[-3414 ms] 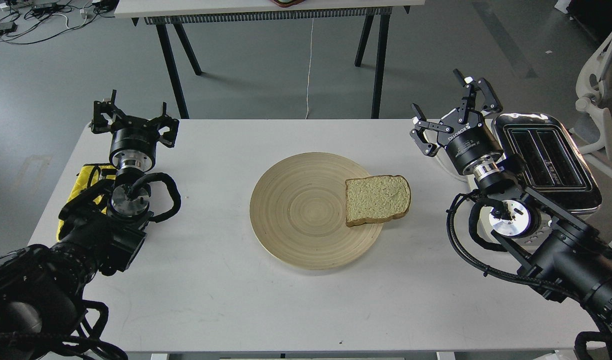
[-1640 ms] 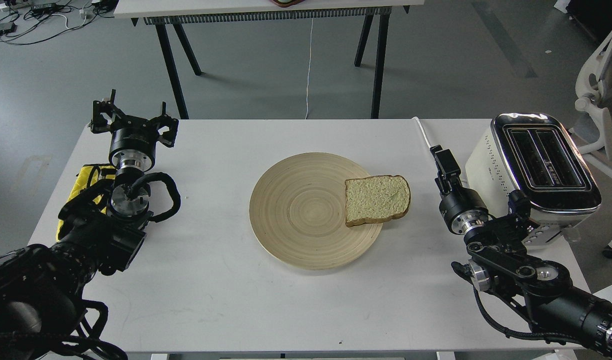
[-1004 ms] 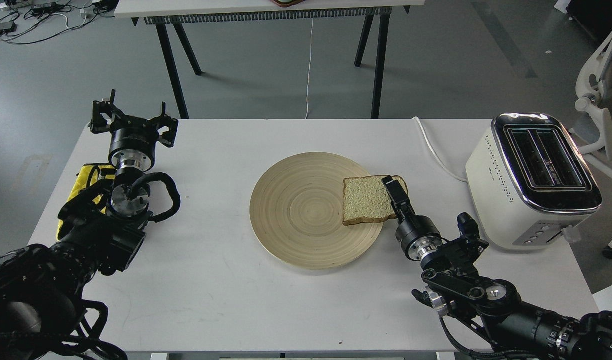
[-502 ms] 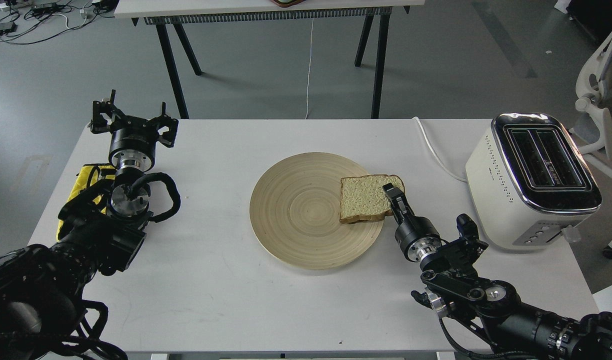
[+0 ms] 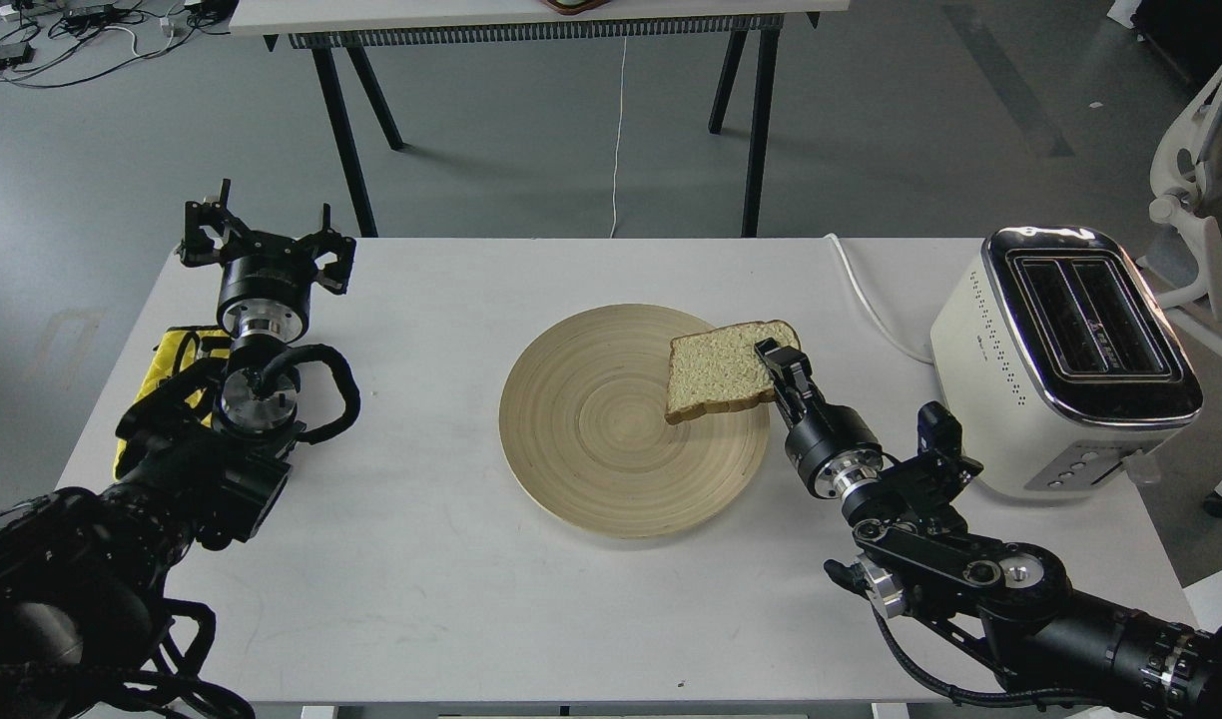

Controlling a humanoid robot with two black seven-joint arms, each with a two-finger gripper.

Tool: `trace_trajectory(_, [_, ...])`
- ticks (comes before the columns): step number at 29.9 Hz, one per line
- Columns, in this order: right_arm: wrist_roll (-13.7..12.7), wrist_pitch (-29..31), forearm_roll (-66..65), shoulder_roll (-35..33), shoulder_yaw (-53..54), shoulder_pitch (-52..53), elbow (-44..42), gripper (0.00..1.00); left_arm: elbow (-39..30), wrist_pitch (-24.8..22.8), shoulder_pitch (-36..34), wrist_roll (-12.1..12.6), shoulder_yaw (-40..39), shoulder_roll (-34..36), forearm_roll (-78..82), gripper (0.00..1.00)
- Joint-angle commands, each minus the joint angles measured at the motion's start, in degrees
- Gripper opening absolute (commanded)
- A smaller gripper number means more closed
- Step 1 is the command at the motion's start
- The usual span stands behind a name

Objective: Put bread in toaster with right arm
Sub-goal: 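Lift the bread with the right gripper and carry it above the toaster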

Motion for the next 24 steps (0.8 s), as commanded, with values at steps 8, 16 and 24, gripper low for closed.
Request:
trace_trajectory(8, [-1.67, 0.01, 0.25, -23.98, 7.01, 7.34, 13.15, 0.07, 0.0, 0.0, 0.03, 0.01, -0.01, 0.0, 0.0, 1.0])
trace_trajectory(16, [-1.23, 3.03, -2.55, -43.06, 6.22, 8.67, 13.95, 0.06, 0.0, 0.0, 0.03, 0.01, -0.01, 0.0, 0.0, 1.0])
trace_trajectory(24, [-1.23, 6.48, -13.28, -52.3, -0.09, 8.14, 13.51, 0.06, 0.0, 0.0, -0.06, 0.01, -0.01, 0.0, 0.0, 1.0])
